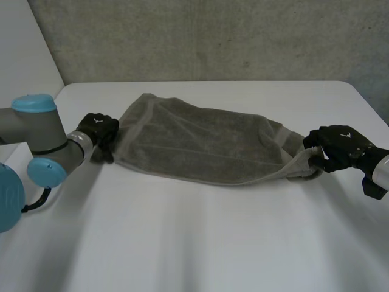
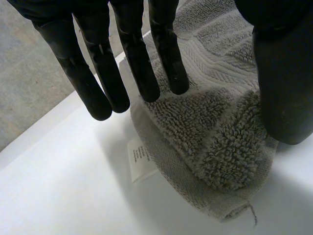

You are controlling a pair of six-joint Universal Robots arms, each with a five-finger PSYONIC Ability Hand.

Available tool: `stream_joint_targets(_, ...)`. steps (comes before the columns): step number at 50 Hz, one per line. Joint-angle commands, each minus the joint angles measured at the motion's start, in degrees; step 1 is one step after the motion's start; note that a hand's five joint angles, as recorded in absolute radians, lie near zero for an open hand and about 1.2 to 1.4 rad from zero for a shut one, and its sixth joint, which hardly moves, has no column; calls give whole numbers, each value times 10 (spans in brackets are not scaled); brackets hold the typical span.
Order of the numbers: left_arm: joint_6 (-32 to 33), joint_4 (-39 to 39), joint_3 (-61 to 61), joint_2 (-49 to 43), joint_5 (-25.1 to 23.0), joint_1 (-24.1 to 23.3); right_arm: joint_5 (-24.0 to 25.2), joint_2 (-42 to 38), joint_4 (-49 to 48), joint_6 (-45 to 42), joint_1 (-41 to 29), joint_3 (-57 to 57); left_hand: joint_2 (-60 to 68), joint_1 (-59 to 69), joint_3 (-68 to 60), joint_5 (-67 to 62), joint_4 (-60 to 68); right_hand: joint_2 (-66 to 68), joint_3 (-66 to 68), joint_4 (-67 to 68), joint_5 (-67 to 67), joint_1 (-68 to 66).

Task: Fold the towel.

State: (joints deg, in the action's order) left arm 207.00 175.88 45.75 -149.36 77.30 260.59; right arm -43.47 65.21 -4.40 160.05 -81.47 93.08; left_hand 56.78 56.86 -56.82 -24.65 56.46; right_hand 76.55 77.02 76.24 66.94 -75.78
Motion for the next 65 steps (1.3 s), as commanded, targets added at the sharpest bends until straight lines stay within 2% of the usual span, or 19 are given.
stream_joint_targets(1, 3, 0, 1, -8, 0, 0, 0, 0, 0, 0, 0, 0, -33, -34, 34, -188, -30, 34, 30, 38, 31, -42)
stream_joint_targets(9, 2, 0, 2, -8, 0, 0, 0, -2, 0, 0, 0, 1, -23, -24, 24, -198, -20, 34, 30, 38, 31, -42)
stream_joint_targets(11, -2, 0, 3, -3, 0, 0, 0, -3, 0, 0, 0, 1, 121, 120, -120, -342, 124, 34, 30, 38, 31, -42)
stream_joint_targets(12, -2, 0, 3, -3, 0, 0, 0, -3, 0, 0, 0, 1, 121, 121, -121, -343, 125, 34, 30, 38, 31, -42)
stream_joint_targets(13, -4, 0, 3, -1, 0, 0, 0, -3, 0, 0, 0, 1, 213, 212, -213, -434, 216, 34, 30, 38, 31, -42)
stream_joint_targets(14, -5, 0, 4, 0, 0, 0, 0, -3, 0, 0, 0, 1, 232, 231, -232, -453, 235, 34, 30, 38, 31, -42)
stream_joint_targets(37, -42, 2, 10, 6, 2, -1, 0, -3, 1, 0, 0, 1, 232, 231, -232, -453, 235, 34, 30, 38, 31, -42)
stream_joint_targets(43, -42, 25, 15, 5, 9, -1, 0, -3, 2, 0, 0, 1, 232, 231, -232, -453, 235, 34, 30, 38, 31, -42)
stream_joint_targets(44, -42, 28, 20, 5, 9, -1, 0, -3, 2, 0, 0, 1, 156, 155, -155, -377, 159, 34, 30, 38, 31, -42)
stream_joint_targets(45, -42, 28, 20, 5, 9, -1, 0, -3, 2, 0, 0, 1, 155, 154, -155, -376, 158, 34, 30, 38, 31, -42)
stream_joint_targets(47, -42, 29, 29, 7, 9, -2, 0, -3, 2, 0, 0, 1, -38, -38, 38, -184, -34, 34, 30, 38, 31, -42)
stream_joint_targets(49, -41, 28, 33, 7, 8, -2, 0, -3, 2, 0, 0, 1, -82, -82, 82, -140, -79, 34, 30, 38, 31, -42)
stream_joint_targets(61, -47, 21, 59, 31, 5, -4, 0, -3, 2, -1, 0, 2, -52, -53, 52, -169, -49, 34, 30, 38, 31, -42)
stream_joint_targets(65, -75, 17, 55, 32, 7, -4, 1, -3, 0, -1, 0, 4, -45, -46, 46, -176, -42, 34, 30, 38, 31, -42)
